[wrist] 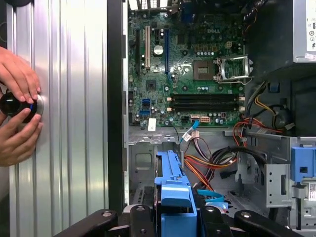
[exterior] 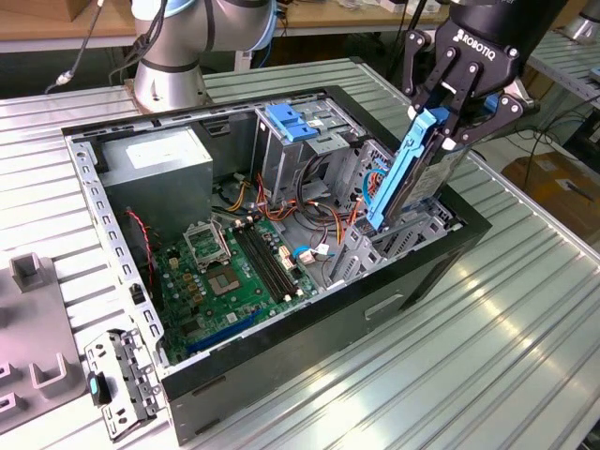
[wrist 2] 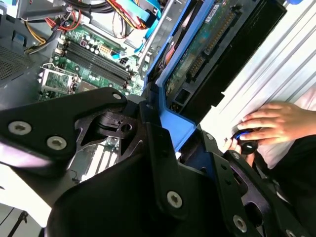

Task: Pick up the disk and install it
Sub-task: 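Insert the disk into the insertion slot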

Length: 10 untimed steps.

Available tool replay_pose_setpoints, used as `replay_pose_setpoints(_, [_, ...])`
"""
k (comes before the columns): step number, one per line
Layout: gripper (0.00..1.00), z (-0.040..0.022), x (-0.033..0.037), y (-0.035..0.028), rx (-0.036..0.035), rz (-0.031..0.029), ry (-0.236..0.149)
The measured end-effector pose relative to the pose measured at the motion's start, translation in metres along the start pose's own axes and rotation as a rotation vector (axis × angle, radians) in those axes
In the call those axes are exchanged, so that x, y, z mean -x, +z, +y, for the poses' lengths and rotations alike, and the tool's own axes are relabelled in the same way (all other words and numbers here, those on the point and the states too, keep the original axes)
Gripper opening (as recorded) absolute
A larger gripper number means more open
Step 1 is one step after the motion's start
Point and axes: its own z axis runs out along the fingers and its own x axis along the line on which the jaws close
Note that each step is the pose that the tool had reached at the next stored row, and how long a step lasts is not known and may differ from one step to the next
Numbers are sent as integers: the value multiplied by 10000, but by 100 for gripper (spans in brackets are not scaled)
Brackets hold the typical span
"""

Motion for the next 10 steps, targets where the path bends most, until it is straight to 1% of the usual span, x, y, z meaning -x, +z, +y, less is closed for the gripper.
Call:
replay_pose_setpoints(2, [37,17,1,2,-25,0,-44])
replay_pose_setpoints(5, [37,56,7,12,-31,1,-113])
replay_pose_setpoints(7, [37,61,13,33,-32,-3,-123])
replay_pose_setpoints(10, [37,61,24,47,-31,1,-122])
